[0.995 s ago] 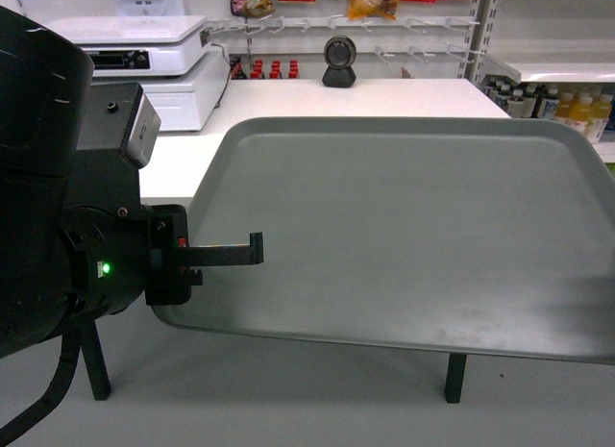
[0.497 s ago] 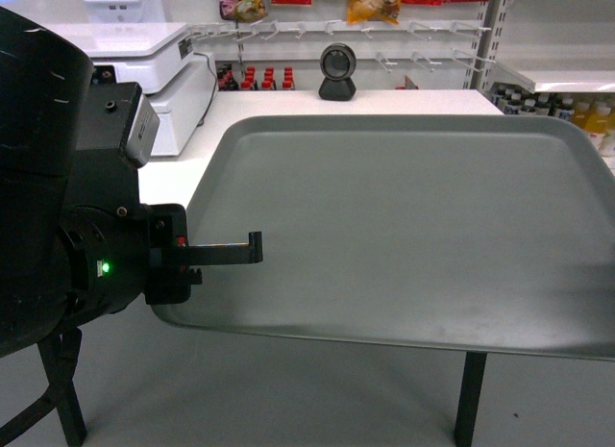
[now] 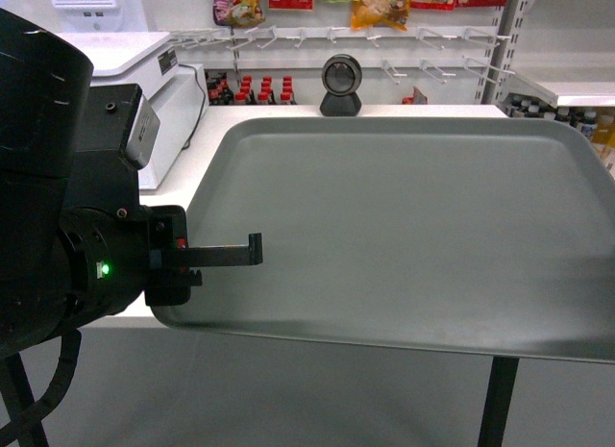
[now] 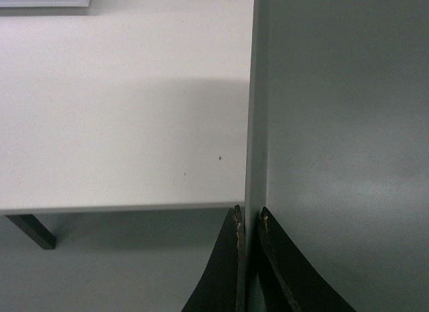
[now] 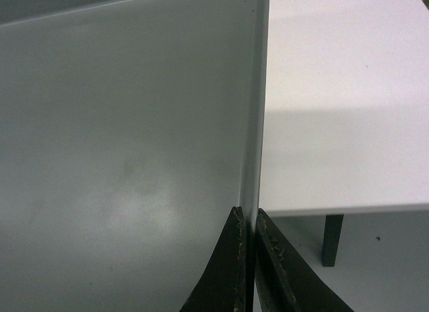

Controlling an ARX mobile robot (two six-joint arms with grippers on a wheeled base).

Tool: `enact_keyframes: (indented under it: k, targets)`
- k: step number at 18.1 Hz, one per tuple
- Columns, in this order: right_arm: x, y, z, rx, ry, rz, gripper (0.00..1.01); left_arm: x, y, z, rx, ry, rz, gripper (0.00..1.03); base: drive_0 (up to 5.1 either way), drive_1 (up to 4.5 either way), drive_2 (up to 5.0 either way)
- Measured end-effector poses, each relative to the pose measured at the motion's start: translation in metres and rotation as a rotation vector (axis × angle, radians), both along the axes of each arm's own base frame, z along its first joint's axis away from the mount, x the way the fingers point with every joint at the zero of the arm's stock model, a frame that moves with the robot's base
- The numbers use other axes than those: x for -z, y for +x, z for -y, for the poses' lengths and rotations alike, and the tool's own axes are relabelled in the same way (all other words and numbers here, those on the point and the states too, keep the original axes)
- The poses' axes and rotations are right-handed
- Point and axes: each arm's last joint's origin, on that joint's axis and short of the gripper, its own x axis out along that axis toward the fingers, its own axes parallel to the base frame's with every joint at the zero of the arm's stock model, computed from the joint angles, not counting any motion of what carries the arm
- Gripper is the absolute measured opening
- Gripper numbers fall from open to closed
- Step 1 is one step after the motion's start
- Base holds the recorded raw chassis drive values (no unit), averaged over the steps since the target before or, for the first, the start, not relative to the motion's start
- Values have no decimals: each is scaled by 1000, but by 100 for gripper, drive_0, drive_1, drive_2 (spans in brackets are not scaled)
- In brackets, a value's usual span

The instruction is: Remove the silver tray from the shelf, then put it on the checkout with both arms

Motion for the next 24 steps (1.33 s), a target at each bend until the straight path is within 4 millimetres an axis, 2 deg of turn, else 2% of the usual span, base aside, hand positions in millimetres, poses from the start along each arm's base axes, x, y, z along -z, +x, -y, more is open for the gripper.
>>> enact_keyframes:
  k: [11,18,20,22,23,24]
  targets:
    - [0,0,0,0,0,1,3,0,0,0,0,-2,4,3,-12,400,-424]
    - [-1,1,0,-1,0,7,3,-1,1,0,0,-4,8,3,0,0,0]
    - [1,0,0,-9,-10,-39,2,-2,4,2,-5,-11,-140,3,0,0,0]
    - [6,12,3,-41,-8,-166,2,-1,15,0,-6,-86,-271,3,0,0,0]
    - [14,37,4,-76,4,-208,2,9,29,-2,-27,-133,-304,3,0,0,0]
    - [20,51,4,-86,3,-225,2,15,38,-3,-35,-142,-305,3,0,0,0]
